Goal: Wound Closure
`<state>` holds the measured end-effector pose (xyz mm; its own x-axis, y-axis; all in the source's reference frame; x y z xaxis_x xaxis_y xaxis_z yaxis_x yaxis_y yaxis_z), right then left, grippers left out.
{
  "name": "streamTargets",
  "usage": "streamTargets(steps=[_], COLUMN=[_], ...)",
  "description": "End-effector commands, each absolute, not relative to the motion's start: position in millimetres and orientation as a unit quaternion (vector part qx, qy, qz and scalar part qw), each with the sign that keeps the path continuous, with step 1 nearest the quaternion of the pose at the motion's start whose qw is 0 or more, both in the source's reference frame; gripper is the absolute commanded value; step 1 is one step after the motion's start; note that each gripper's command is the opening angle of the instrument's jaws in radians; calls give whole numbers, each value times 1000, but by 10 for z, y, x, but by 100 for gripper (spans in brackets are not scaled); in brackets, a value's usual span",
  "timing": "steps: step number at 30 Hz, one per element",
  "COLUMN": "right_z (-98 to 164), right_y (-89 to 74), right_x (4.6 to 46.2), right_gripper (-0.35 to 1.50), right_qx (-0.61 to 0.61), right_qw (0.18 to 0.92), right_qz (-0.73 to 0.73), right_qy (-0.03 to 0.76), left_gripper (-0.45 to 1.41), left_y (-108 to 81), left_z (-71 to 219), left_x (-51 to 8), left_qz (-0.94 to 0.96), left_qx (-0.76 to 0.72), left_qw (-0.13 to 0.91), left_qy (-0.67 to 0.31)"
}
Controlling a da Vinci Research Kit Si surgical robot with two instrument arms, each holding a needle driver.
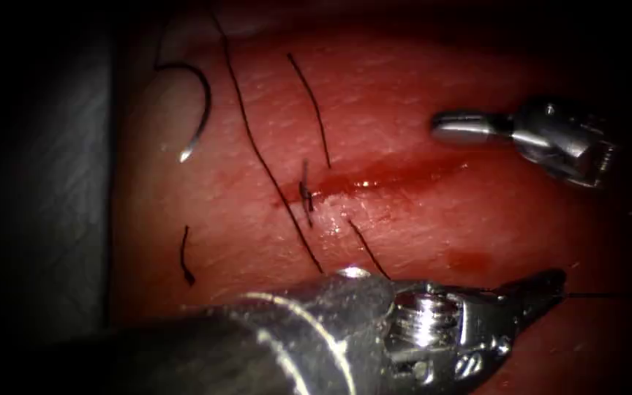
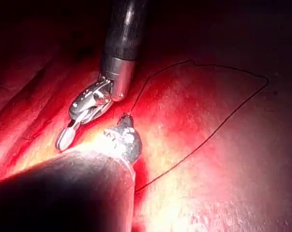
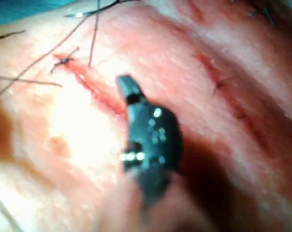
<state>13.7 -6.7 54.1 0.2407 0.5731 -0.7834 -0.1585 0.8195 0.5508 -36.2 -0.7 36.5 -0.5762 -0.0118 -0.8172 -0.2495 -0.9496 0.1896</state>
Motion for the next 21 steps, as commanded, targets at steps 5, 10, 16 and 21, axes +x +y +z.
streamTargets(steps=[5, 10, 16, 21], right_z=[543, 534, 500, 479], right_y=[-88, -111, -143, -164], right_x=[147, 163, 202, 230], right_gripper=[22, 69, 88, 91], right_qx=[201, 149, 133, 108], right_qw=[768, 762, 716, 705], right_qz=[181, 25, -103, -133], right_qy=[580, 630, 678, 688], left_gripper=[-45, -45, -45, -45], left_y=[-12, -18, -21, -24], left_z=[372, 391, 405, 403], left_x=[-342, -307, -281, -274], left_qz=[841, 785, 787, 789], left_qx=[-524, -607, -604, -602], left_qw=[-3, -86, -86, -86], left_qy=[132, 93, 88, 88])
